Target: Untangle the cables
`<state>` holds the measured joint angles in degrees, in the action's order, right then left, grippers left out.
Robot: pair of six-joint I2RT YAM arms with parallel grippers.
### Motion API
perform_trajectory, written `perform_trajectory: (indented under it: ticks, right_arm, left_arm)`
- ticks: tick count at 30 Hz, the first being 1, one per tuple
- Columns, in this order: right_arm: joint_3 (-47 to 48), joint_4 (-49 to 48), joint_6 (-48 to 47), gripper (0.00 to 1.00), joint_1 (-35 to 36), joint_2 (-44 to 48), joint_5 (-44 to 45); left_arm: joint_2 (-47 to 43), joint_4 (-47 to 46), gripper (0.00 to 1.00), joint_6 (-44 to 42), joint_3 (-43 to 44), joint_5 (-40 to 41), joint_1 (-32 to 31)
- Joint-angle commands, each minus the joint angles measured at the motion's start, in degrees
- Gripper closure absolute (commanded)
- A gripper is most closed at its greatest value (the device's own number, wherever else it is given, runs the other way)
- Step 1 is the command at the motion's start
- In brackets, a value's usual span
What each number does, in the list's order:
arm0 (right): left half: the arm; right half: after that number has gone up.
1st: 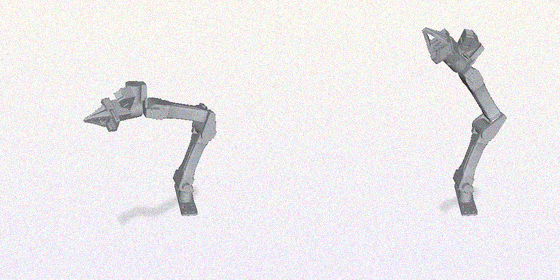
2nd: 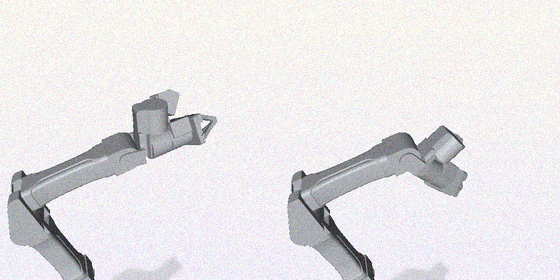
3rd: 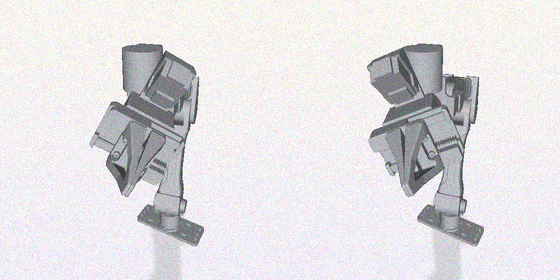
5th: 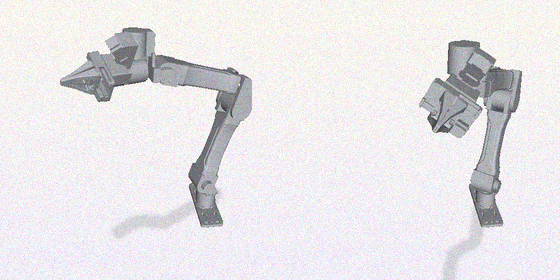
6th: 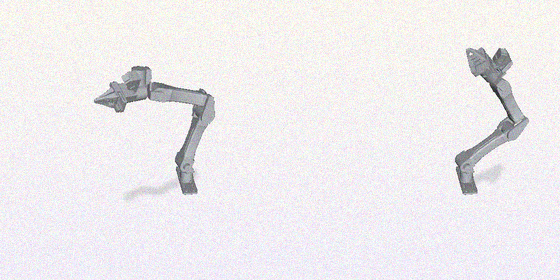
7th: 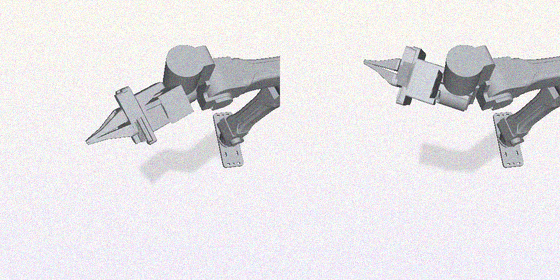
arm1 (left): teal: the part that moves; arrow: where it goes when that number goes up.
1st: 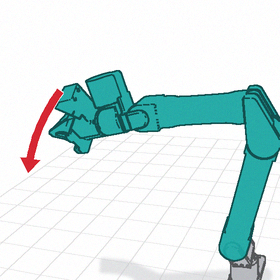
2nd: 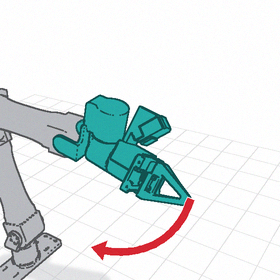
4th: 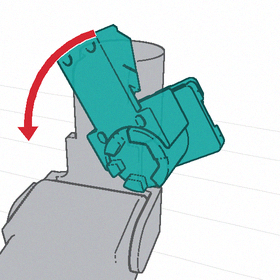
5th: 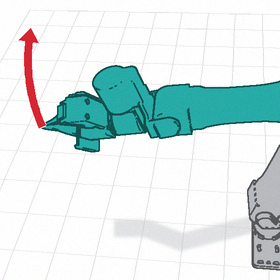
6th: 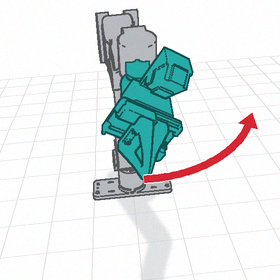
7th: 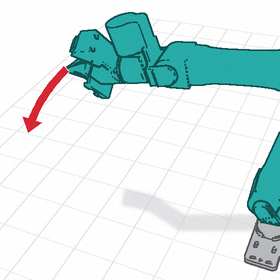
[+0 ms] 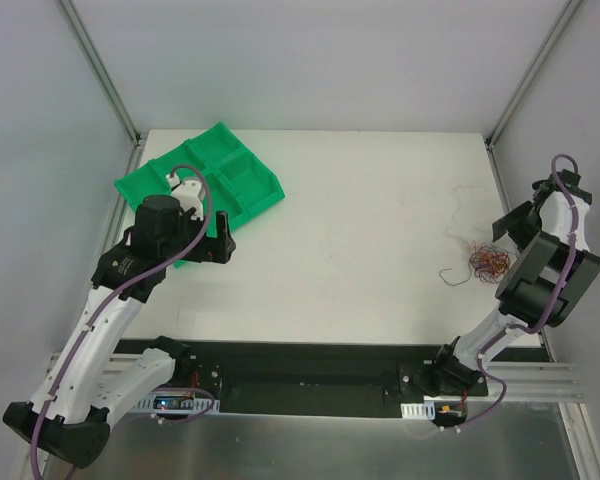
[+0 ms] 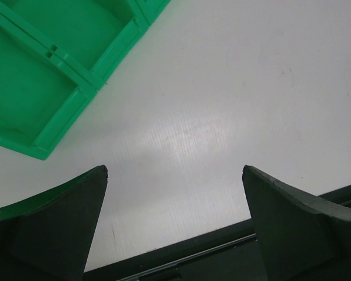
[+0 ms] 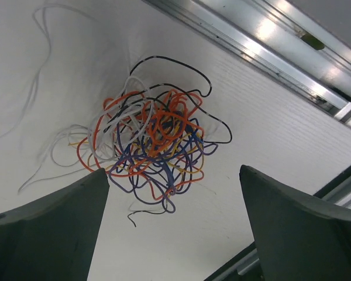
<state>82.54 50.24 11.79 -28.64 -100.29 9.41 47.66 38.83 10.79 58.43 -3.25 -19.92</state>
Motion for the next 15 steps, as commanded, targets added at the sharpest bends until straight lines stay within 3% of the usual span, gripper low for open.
perform_trajectory:
  ticks: [1, 6, 11, 13, 15]
  right_arm:
    - [-2.29, -5.06, -2.65, 0.04, -1.42, -1.21, -11.75]
    - [-5.63, -7.86, 0.33, 0.21, 1.3, -6.05, -20.03]
    - [0.06, -4.81, -3.35, 0.56, 12.8, -12.38, -18.46]
    - [0.43, -4.27, -4.67, 0.77, 20.43, -13.17, -19.51]
    - [-0.62, -3.92, -5.46, 0.84, 28.51, -13.0, -20.22]
  left_arm:
    - [1.82, 1.07, 0.01, -1.91, 1.24, -3.25, -0.38]
    - [3.4, 1.34, 0.01, -0.42, 3.26, -5.62, -0.47]
    - [5.86, 1.51, 0.01, 3.18, 5.28, -9.23, -0.47]
    - [6.91, 1.6, 0.01, 5.37, 5.64, -11.16, -0.47]
    - [8.06, 1.6, 0.01, 7.66, 5.81, -12.74, -0.47]
